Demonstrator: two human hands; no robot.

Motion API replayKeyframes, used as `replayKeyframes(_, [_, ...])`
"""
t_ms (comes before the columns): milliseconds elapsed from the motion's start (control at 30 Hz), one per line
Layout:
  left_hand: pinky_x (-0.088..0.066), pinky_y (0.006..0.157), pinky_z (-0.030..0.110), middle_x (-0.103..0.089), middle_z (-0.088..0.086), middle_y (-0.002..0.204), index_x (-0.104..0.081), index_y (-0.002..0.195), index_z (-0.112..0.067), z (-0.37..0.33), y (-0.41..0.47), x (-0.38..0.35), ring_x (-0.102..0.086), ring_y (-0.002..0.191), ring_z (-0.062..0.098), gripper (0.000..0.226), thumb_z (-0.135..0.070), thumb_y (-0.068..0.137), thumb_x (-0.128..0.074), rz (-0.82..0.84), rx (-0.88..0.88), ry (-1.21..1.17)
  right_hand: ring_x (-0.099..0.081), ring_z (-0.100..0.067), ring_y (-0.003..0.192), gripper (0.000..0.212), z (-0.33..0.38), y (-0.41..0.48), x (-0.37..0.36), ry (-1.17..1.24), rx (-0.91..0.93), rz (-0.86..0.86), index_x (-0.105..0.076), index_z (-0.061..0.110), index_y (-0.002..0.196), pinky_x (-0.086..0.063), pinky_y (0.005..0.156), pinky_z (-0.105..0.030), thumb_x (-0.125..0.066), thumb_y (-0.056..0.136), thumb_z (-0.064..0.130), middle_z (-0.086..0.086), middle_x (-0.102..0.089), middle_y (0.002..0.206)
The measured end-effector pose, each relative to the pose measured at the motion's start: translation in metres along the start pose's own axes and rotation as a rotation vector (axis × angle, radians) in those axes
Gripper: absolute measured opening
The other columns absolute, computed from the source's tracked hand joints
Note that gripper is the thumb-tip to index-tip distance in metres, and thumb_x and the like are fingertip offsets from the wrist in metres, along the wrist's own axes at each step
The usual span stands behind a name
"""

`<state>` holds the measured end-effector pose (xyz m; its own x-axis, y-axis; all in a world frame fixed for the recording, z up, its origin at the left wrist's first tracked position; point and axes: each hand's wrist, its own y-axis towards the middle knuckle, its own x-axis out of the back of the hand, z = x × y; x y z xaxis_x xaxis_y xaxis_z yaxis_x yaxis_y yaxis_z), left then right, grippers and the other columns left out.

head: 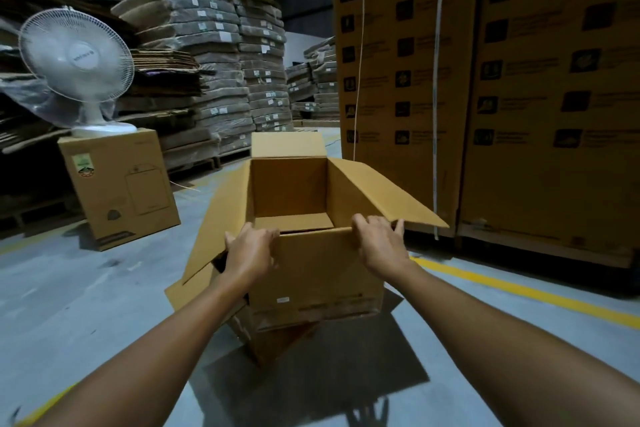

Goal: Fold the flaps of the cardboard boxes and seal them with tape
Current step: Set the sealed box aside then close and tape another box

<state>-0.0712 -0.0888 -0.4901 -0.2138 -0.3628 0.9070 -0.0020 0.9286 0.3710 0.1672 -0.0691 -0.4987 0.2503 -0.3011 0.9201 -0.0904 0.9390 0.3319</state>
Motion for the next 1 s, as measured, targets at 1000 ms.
replayKeyframes(1000, [-0.02, 0.117, 0.055, -0.068, -0.007, 0.107, -0.057, 0.099, -0.032, -0.267, -0.335, -0.108, -0.054, 0.112, 0.017, 0.022, -0.022, 0.086, -0.072, 0.317, -0.494, -0.066, -0.057, -0.023, 0.115, 0.03, -0.228, -0.466, 0.062, -0.213, -0.469, 0.176, -0.054, 0.026, 0.117, -0.026, 0.113, -0.053, -0.069, 0.092, 0.035, 0.002, -0.067, 0.117])
